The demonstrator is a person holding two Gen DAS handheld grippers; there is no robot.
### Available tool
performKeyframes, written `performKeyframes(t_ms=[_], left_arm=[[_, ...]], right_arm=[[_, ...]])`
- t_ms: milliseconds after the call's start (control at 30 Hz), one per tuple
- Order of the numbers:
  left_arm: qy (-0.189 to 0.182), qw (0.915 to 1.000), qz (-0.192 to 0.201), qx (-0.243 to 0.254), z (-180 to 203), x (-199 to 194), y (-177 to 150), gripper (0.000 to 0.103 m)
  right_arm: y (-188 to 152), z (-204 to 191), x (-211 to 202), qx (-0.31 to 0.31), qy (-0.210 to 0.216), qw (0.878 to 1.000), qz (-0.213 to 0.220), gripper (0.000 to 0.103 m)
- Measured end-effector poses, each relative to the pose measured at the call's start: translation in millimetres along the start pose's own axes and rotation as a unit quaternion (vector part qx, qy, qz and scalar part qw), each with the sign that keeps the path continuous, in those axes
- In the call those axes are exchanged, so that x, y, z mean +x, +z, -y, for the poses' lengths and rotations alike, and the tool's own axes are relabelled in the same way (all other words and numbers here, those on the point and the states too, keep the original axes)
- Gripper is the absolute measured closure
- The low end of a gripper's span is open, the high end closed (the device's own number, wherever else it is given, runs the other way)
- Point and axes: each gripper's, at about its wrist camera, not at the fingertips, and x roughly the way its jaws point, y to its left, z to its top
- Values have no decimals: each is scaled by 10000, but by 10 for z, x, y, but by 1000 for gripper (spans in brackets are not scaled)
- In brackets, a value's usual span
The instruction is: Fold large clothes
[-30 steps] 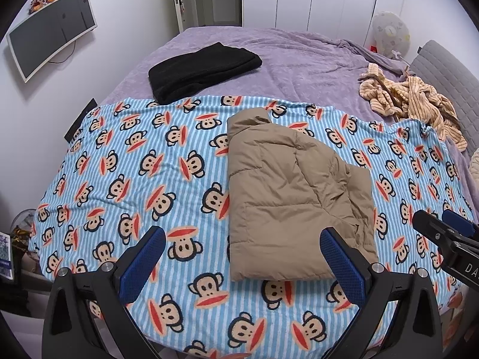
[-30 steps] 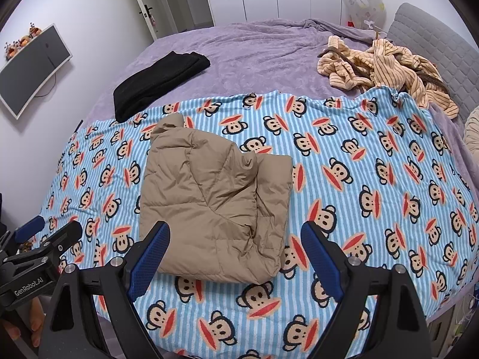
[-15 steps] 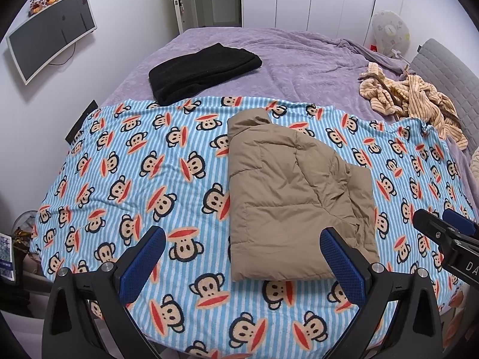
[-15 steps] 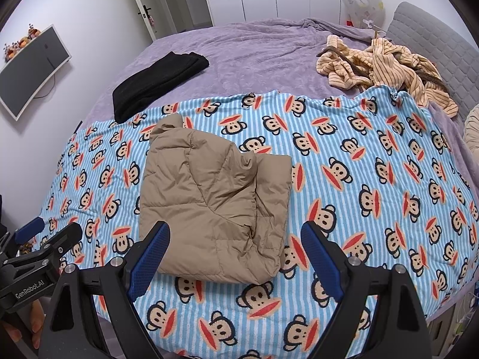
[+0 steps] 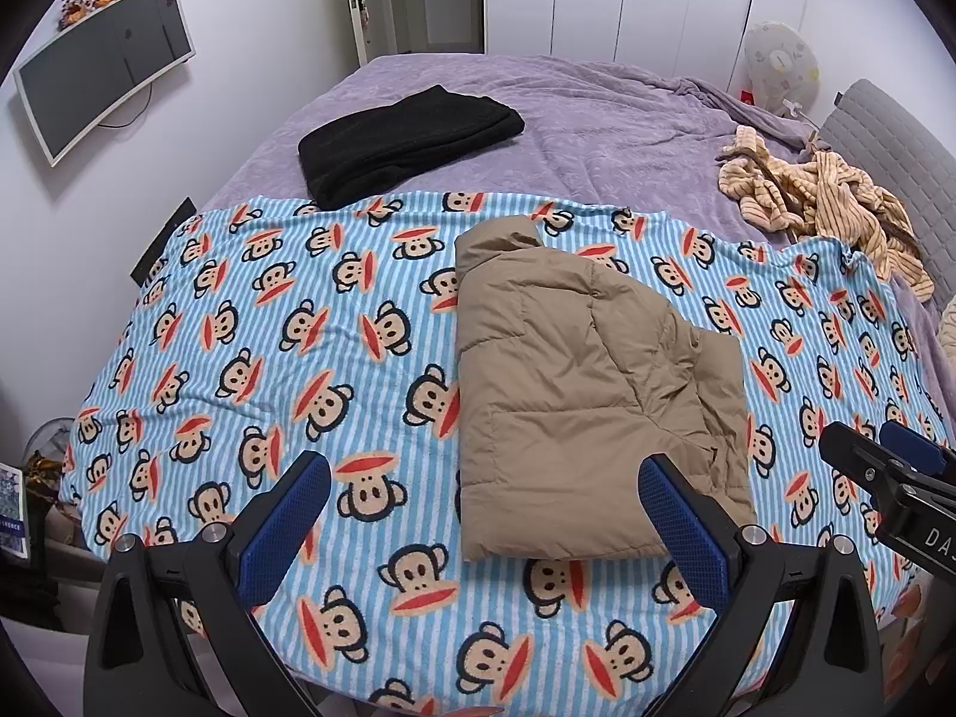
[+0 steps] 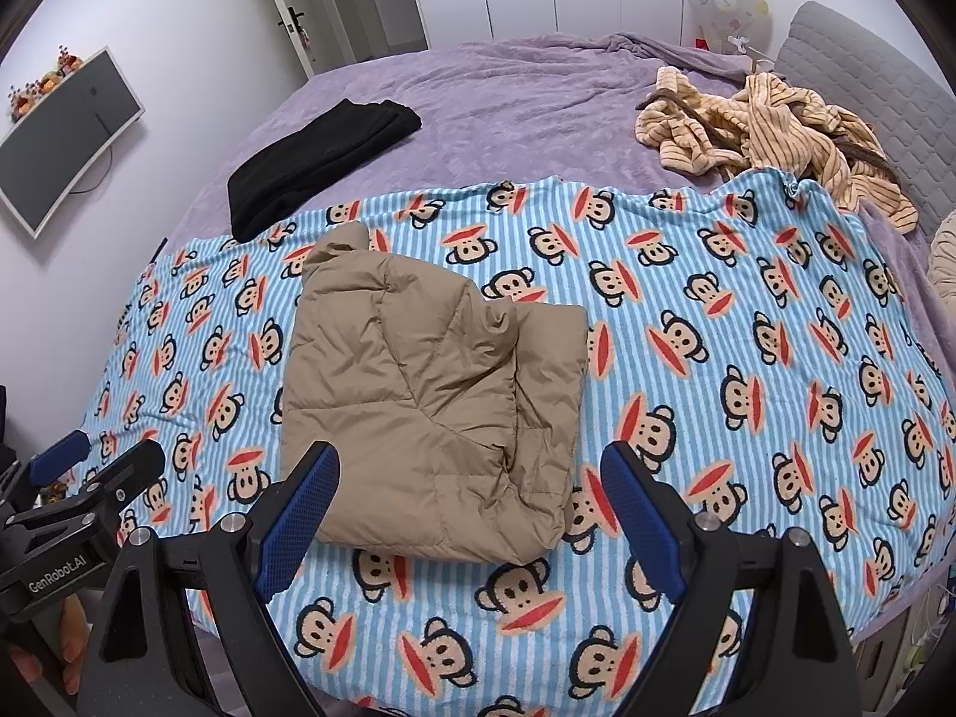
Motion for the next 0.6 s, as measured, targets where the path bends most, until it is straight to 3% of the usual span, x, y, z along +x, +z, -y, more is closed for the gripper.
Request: performKeyframes(t_ms=[600], left_arm=[[22, 10000, -16, -10, -10, -4, -23, 0]], right_arm=[[21, 20, 1, -5, 14, 10000, -9, 12]])
